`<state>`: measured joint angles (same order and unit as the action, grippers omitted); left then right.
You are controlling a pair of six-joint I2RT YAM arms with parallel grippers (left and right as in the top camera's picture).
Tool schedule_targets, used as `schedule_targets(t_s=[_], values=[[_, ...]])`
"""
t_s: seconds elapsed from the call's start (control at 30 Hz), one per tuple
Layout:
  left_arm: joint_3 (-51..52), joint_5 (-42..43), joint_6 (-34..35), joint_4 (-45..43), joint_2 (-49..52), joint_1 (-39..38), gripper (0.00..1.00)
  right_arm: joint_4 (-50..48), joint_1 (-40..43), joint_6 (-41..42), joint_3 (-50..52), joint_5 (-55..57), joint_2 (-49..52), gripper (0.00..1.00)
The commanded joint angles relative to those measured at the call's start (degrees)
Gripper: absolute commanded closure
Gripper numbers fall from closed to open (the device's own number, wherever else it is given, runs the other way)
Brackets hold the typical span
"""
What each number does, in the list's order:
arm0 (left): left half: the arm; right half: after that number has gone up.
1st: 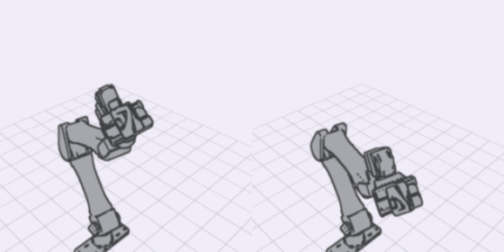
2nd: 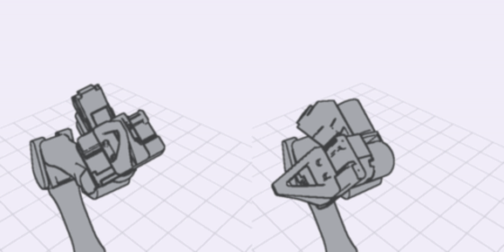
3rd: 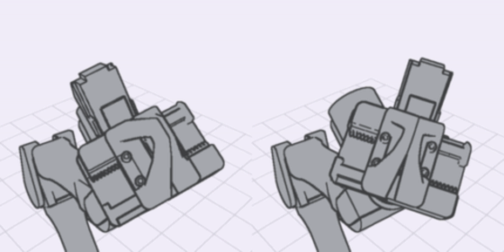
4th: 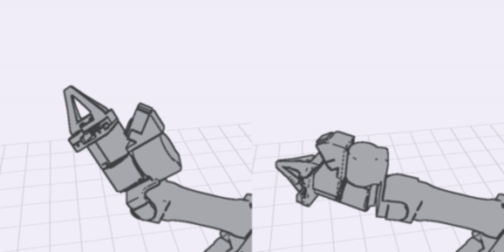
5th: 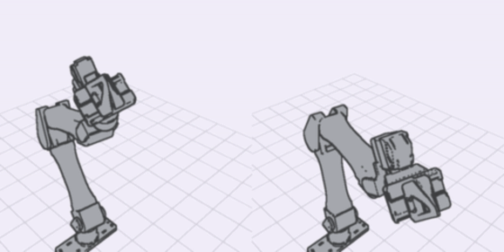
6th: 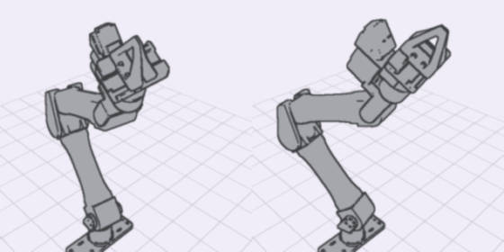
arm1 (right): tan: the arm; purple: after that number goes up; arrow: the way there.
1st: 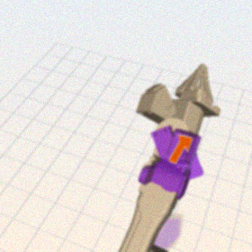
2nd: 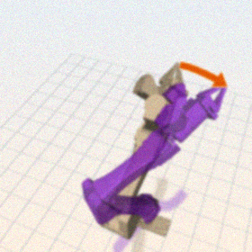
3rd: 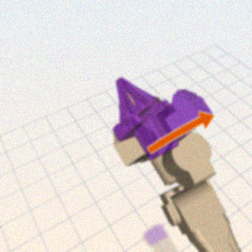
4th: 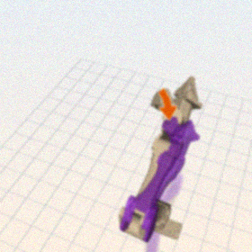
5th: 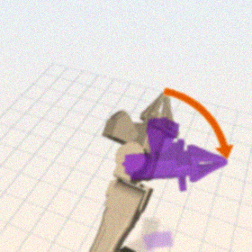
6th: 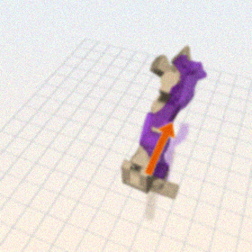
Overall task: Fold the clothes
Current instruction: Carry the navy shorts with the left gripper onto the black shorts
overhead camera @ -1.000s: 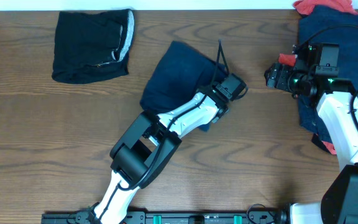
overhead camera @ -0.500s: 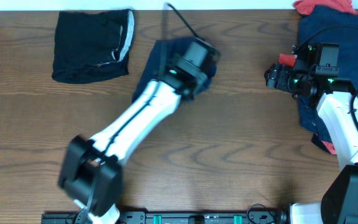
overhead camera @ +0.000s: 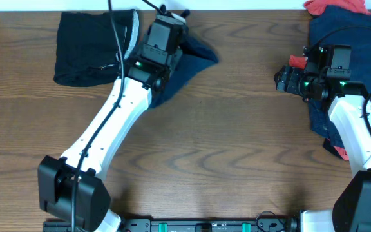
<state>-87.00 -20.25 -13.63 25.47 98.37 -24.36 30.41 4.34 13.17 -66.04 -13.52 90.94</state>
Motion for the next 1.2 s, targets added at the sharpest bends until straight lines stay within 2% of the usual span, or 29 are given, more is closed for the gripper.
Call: schedule_targets(t_s=[0.0,0.13,0.23,0.37,0.43,0.6,0.93,1.17], values=[[-0.42,-6.43,-4.85,-3.56,-2.58,0.17,0.94,0.04,0.26,-0.59,-0.28,-0.48,0.11,0.17],[-1.51,-13.66,-11.56,-8.39,-2.58,0.20,0.94,0.09,0.24,-0.59,-0.28,-0.46,0.11,0.18],[-1.88,-18.10,-19.12,-14.51,-2.58,0.70,0.94,0.07,0.20,-0.59,-0.28,-0.46,0.13,0.18],[-1.88,-19.06,-28.92,-22.91,-2.58,3.04,0.94,0.09,0.20,-0.59,-0.28,-0.46,0.13,0.18],[-1.88,-18.95,-31.26,-26.23,-2.58,4.94,0.94,0.26,0.20,-0.61,-0.28,-0.44,0.13,0.19],[-1.88,-12.31,-35.89,-29.81,-2.56,12.26,0.94,0.74,0.20,-0.61,-0.28,-0.46,0.13,0.18],[-1.88,7.32,-36.09,-40.94,0.76,28.92,0.94,1.33,0.09,-0.57,-0.28,-0.48,0.13,0.19],[-1.88,12.07,-36.06,-47.80,6.78,32.35,0.94,1.14,0.09,0.11,-0.28,-0.50,0.13,0.18]])
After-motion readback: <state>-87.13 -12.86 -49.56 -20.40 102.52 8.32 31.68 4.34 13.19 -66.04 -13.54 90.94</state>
